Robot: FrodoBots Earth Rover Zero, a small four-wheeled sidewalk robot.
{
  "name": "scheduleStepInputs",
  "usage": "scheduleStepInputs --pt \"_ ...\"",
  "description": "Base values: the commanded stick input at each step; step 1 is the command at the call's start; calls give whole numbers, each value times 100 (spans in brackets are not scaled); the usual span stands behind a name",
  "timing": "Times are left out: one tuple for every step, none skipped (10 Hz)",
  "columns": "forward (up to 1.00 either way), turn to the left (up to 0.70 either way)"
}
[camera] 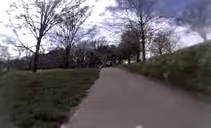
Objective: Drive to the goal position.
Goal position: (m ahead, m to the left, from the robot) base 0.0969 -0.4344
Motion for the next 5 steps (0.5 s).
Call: scheduleStepInputs --pt "85 1" --pt "85 1" --pt "85 1" --pt "85 1" --pt "85 1"
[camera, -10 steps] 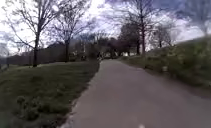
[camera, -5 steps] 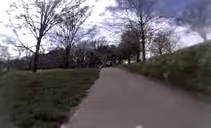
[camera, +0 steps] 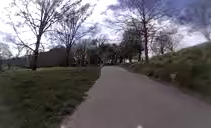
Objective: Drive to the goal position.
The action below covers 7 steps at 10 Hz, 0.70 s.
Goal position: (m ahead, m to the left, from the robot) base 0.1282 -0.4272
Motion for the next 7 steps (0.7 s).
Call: scheduleStepInputs --pt "85 1" --pt "85 1" --pt "85 1" --pt "85 -3" --pt "85 -6" --pt "85 -9" --pt "85 -12"
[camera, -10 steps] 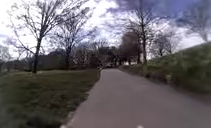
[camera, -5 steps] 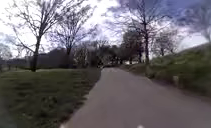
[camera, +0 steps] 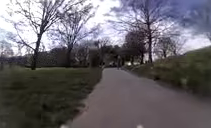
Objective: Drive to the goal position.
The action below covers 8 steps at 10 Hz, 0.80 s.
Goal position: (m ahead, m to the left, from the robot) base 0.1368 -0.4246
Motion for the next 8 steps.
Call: scheduleStepInputs --pt "85 -16" --pt "85 -19" --pt "85 -22" --pt "85 -25" --pt "85 -29" --pt "85 -32" --pt "85 -32" --pt "85 -30"
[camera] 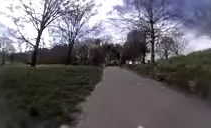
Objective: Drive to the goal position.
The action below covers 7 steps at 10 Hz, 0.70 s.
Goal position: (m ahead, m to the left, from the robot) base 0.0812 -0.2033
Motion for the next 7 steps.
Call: scheduleStepInputs --pt "85 -28" --pt "85 -26" --pt "85 -20" --pt "85 -12" --pt "85 -5" --pt "85 1" --pt "85 1"
